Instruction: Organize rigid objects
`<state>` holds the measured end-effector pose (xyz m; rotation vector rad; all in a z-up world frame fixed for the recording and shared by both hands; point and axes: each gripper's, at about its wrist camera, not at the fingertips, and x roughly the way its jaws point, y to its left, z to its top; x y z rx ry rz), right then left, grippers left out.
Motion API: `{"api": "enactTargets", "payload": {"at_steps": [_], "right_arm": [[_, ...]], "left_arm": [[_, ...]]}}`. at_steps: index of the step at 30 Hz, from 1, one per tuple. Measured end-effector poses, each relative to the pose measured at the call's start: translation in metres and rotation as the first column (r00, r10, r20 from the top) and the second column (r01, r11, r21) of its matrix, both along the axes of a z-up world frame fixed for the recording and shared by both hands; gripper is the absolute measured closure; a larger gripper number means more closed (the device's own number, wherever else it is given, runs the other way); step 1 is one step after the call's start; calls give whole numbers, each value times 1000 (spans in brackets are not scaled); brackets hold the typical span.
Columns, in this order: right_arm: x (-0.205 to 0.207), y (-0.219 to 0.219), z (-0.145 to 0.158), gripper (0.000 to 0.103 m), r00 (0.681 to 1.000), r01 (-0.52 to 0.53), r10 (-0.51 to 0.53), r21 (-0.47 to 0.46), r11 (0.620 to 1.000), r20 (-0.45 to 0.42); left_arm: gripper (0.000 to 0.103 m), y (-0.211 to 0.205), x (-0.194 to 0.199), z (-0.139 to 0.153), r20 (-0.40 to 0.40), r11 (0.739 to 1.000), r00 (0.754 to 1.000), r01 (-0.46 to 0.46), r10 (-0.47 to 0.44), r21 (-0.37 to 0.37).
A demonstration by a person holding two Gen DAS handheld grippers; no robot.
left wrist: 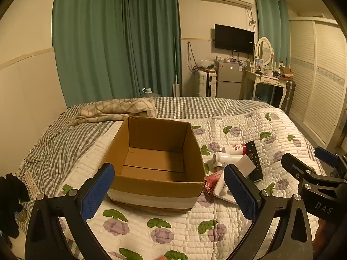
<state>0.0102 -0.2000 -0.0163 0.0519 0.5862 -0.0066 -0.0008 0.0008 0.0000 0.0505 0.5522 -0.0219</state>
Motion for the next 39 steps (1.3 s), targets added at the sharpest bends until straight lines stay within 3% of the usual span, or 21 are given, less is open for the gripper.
{"api": "enactTargets", "payload": {"at_steps": [39], "right_arm": [[-1, 1, 0, 0, 1000, 1, -1, 5, 1000, -7]], "left_arm": [[0, 0, -2, 2, -18, 1000, 1000, -7, 7, 14]]}}
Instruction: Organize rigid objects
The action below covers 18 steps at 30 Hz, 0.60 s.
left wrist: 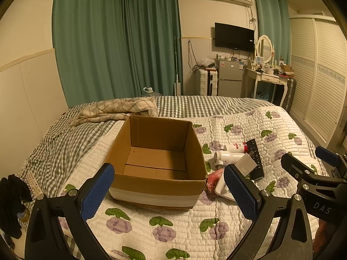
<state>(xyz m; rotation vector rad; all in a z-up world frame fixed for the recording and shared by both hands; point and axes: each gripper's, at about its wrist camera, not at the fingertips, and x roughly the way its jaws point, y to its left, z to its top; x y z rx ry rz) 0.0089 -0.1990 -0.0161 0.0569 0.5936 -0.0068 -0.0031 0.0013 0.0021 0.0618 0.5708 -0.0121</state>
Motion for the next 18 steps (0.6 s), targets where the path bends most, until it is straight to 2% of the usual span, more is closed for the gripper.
{"api": "enactTargets", "payload": {"at_steps": [18], "right_arm": [[0, 0, -1, 0, 1000, 1, -1, -3, 1000, -4]], "left_arm": [[0, -2, -1, 0, -1, 1000, 1000, 0, 0, 3]]}}
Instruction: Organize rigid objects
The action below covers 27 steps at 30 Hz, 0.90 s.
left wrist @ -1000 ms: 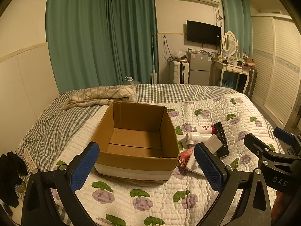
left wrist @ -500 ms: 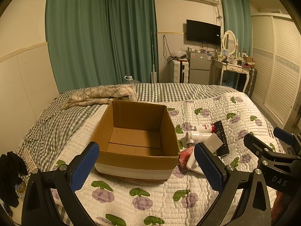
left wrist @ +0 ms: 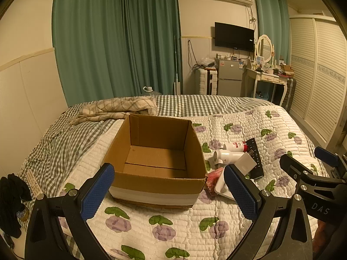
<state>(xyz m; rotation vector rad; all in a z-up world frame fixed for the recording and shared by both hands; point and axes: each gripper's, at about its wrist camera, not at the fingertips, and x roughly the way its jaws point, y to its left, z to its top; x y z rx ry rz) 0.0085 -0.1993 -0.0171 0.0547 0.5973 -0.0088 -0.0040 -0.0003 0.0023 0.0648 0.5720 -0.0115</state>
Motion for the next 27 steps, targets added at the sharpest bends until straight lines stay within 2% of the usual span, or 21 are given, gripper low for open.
{"api": "enactTargets", "payload": {"at_steps": [27], "right_arm": [[0, 0, -1, 0, 1000, 0, 0, -2, 1000, -5]], "left_arm": [[0, -1, 0, -1, -3, 1000, 1000, 2, -2, 0]]}}
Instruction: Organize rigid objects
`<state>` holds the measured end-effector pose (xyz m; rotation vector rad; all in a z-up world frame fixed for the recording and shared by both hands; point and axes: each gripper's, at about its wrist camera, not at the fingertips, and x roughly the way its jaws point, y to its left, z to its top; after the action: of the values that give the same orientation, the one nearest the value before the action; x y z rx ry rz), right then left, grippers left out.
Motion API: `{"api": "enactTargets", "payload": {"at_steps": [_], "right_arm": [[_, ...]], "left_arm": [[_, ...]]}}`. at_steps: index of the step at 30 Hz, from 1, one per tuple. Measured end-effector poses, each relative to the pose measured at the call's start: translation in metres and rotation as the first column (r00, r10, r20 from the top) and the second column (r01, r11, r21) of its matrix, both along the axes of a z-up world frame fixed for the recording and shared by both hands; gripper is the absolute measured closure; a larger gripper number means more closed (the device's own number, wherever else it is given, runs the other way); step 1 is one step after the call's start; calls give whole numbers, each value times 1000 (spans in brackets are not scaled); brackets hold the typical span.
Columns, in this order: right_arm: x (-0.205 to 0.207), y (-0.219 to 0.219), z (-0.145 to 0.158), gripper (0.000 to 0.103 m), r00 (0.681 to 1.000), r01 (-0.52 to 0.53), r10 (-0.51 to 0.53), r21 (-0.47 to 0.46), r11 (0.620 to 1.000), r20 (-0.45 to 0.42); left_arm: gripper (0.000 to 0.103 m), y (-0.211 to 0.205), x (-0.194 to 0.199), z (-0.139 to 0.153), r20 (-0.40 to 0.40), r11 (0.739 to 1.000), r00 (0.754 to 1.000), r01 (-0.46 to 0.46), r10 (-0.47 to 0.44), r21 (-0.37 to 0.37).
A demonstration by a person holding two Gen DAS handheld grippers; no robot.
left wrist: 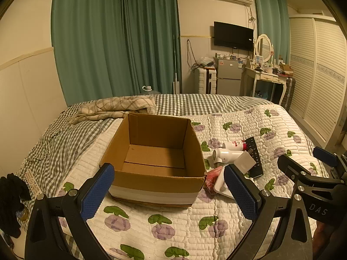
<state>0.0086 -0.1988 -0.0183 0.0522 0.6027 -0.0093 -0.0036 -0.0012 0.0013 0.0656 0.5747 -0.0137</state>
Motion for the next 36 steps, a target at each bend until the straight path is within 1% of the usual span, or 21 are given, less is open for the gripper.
{"api": "enactTargets", "payload": {"at_steps": [2, 6, 10, 15, 17, 20, 23, 27, 29, 30, 31, 32, 33, 34, 35, 36], "right_arm": [[-1, -1, -4, 0, 1000, 1, -1, -1, 1000, 0], [0, -1, -3, 0, 1000, -1, 1, -2, 1000, -1], [-4, -1, -15, 0, 1000, -1, 1, -12, 1000, -8], [-1, -9, -18, 0, 1000, -5, 5, -30, 1000, -22], [1, -15, -17, 0, 1000, -1, 0, -54, 999, -19], [15, -21, -11, 0, 1000, -1, -1, -83, 997, -31], [28, -28, -13, 0, 999, -14, 8, -112, 994, -50], [48, -36, -21, 0, 997, -19, 9, -145, 989, -75], [62, -40, -29, 0, 993, -39, 21, -157, 987, -115], [68, -41, -32, 0, 991, -43, 22, -163, 986, -129], [75, -44, -37, 0, 988, -47, 21, -175, 983, -150], [82, -47, -42, 0, 986, -51, 20, -179, 983, -168], [87, -49, -46, 0, 983, -55, 22, -177, 983, -182], [92, -52, -50, 0, 980, -59, 24, -173, 983, -196], [98, -55, -54, 0, 977, -62, 25, -172, 983, -211], [104, -57, -58, 0, 974, -64, 24, -175, 983, -226]], "left_arm": [[0, -1, -1, 0, 0, 1000, 1000, 0, 0, 1], [0, -2, -5, -5, 5, 1000, 1000, 4, -4, 6], [0, 2, -3, -2, -8, 1000, 1000, 11, -11, 27], [0, 18, 7, 7, -17, 997, 1000, -7, 8, 77], [0, 31, 11, 10, -16, 995, 1000, -24, 26, 100], [2, 52, 25, 9, -50, 993, 997, -50, 56, 110], [2, 76, 41, 3, -106, 991, 990, -83, 95, 106], [3, 89, 61, -10, -175, 989, 978, -90, 110, 117], [7, 92, 71, -18, -208, 987, 971, -88, 115, 134], [13, 95, 77, -23, -230, 987, 966, -90, 120, 135], [22, 96, 82, -27, -253, 987, 960, -88, 119, 131], [35, 98, 87, -31, -275, 989, 955, -84, 116, 125], [41, 101, 93, -37, -304, 989, 945, -86, 119, 120], [50, 103, 99, -41, -332, 988, 935, -90, 126, 124], [53, 105, 103, -45, -355, 988, 926, -86, 126, 125], [55, 105, 106, -47, -371, 989, 921, -78, 118, 122]]}}
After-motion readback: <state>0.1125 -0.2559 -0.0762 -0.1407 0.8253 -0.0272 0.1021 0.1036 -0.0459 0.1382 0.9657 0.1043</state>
